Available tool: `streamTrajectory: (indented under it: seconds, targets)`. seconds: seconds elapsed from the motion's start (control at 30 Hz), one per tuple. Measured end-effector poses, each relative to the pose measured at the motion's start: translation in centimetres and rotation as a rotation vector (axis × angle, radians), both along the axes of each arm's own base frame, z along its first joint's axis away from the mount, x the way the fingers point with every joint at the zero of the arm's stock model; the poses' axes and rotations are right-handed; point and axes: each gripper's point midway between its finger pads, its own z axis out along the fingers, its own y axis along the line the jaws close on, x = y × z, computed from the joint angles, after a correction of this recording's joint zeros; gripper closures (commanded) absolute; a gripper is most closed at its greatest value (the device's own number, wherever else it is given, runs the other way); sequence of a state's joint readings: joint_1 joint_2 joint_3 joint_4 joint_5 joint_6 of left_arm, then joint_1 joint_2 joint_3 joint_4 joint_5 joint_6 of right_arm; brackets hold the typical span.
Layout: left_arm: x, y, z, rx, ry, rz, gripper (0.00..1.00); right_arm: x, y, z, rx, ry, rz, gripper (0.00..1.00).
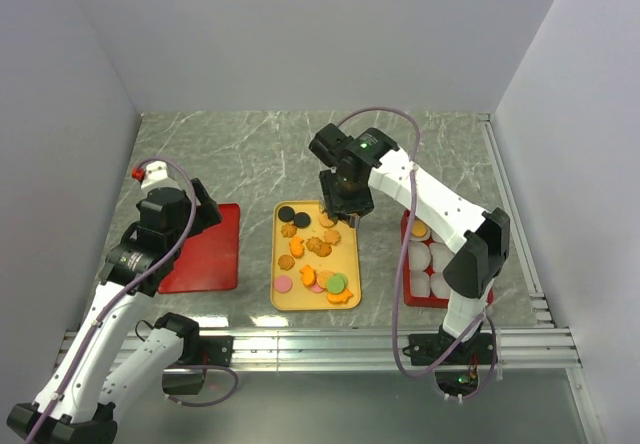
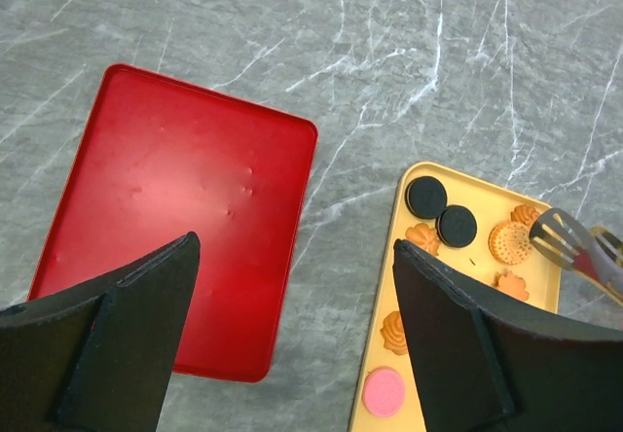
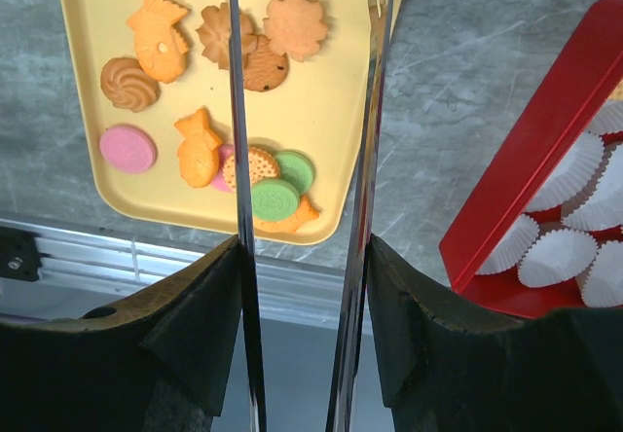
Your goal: Pack the cookies
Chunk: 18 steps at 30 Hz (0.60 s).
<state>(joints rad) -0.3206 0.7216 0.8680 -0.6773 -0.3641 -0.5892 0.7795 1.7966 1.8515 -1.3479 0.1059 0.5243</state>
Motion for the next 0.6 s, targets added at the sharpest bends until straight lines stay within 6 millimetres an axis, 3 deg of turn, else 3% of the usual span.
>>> streamTrajectory:
  seconds: [0.6]
  targets:
    - [-0.1, 0.0, 0.1, -0.003, -0.006, 0.002, 0.14, -0.5, 1.2, -2.5, -0.065, 0.046, 0.061, 0.43]
